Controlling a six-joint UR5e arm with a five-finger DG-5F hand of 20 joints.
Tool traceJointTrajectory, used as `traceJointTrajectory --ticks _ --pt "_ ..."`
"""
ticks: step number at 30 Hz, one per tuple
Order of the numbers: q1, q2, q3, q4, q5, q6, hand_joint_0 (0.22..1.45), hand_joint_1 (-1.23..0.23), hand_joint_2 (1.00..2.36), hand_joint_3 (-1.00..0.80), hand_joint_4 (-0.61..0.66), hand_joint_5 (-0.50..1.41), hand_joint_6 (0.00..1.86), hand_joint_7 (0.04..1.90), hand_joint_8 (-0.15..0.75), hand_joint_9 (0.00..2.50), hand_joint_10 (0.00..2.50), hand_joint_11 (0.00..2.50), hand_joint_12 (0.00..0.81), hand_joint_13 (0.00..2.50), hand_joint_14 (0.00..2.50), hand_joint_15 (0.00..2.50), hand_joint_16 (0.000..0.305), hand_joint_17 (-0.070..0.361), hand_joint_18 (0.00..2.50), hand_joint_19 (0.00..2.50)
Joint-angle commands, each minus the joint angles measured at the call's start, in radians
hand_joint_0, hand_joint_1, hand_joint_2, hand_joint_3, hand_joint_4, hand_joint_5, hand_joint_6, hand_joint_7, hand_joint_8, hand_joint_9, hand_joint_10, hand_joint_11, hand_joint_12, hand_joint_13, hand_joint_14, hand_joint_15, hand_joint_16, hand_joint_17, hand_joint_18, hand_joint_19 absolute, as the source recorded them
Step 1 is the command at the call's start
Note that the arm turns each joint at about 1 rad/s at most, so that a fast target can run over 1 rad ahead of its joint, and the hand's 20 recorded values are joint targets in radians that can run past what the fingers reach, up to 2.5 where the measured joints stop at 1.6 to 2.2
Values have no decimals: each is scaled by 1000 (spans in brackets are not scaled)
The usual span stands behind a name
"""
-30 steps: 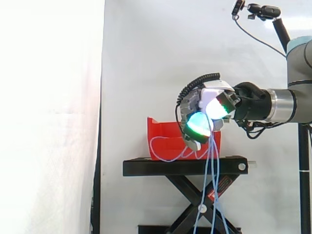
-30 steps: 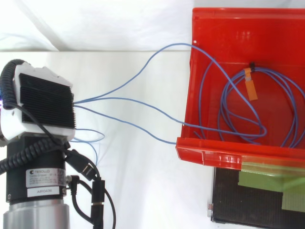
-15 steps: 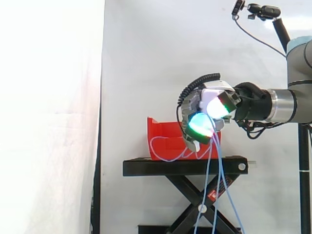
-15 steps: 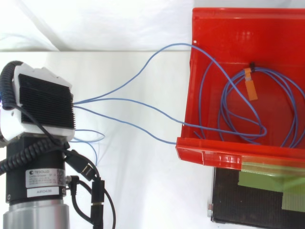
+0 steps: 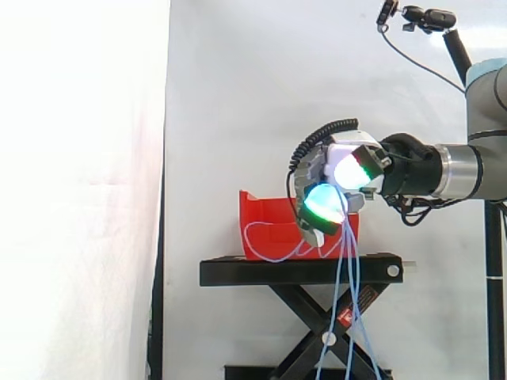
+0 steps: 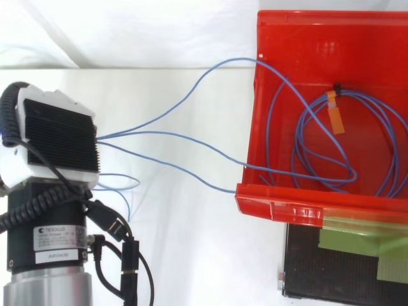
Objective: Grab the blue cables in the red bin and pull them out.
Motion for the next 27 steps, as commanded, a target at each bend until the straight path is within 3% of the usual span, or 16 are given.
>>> traceJointTrajectory --ticks 1,27 --pt "0 0 0 0 1 1 654 -884 1000 -1000 369 935 373 627 402 1214 39 1625 419 956 2500 551 60 134 1032 672" --pt "0 0 0 -3 0 -2 620 -850 1000 -1000 397 1008 304 674 410 1280 17 1650 445 999 2500 538 65 146 1089 598"
